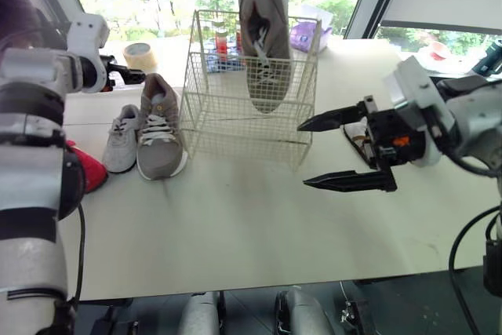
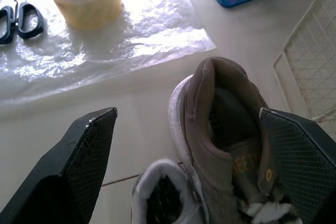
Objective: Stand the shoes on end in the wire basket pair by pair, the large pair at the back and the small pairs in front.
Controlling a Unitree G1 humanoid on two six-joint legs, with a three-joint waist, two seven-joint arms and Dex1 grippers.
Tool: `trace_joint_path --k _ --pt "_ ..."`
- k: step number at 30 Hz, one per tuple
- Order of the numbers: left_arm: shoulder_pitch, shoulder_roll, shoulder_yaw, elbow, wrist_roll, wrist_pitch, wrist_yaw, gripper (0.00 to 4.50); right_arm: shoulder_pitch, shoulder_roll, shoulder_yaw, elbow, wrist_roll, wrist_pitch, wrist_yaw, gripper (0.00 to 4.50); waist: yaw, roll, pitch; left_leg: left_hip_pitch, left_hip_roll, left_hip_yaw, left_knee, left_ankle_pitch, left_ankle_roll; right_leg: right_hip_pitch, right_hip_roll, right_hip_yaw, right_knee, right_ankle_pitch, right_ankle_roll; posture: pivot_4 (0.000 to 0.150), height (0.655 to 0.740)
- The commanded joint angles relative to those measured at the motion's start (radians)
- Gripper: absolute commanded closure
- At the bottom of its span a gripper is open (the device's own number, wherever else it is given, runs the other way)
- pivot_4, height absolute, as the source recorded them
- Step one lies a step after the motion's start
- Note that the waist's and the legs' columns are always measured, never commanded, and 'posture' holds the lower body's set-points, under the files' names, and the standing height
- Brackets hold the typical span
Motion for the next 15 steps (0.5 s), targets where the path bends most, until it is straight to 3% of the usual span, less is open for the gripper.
trace_joint_path --k 1,3,12,15 --pt "-0.019 -0.038 0.013 0.089 0.098 -0.087 0.043 0.02 0.008 0.009 -0.079 -0.084 0.090 0.033 -0.113 0.00 -0.001 0.000 0.000 0.000 0.000 0.000 0.000 0.000 0.000 0.000 0.000 0.000 0.000 0.000 0.000 0.150 0.6938" --pt "0.000 -0.071 0.046 0.117 0.118 -0.087 0.088 0.02 0.021 0.014 -0.107 -0.115 0.136 0.052 -0.177 0.00 0.001 -0.001 0.000 0.000 0.000 0.000 0.000 0.000 0.000 -0.001 0.000 0.000 0.001 0.000 0.000 0.150 0.6938" --pt "0.069 -0.144 0.133 0.140 0.206 -0.135 0.169 4.45 0.060 -0.007 -0.165 -0.162 0.271 0.061 -0.373 0.00 0.003 -0.002 0.001 0.000 0.000 0.000 0.001 0.000 0.000 -0.001 0.000 0.000 0.002 0.000 0.000 0.150 0.6938" --pt "0.061 -0.148 0.196 0.138 0.192 -0.140 0.194 4.45 0.070 -0.022 -0.165 -0.160 0.289 0.046 -0.403 0.00 0.004 -0.002 0.000 0.000 0.000 0.000 0.001 0.000 0.001 -0.001 0.000 0.000 0.002 0.000 0.000 0.150 0.6938"
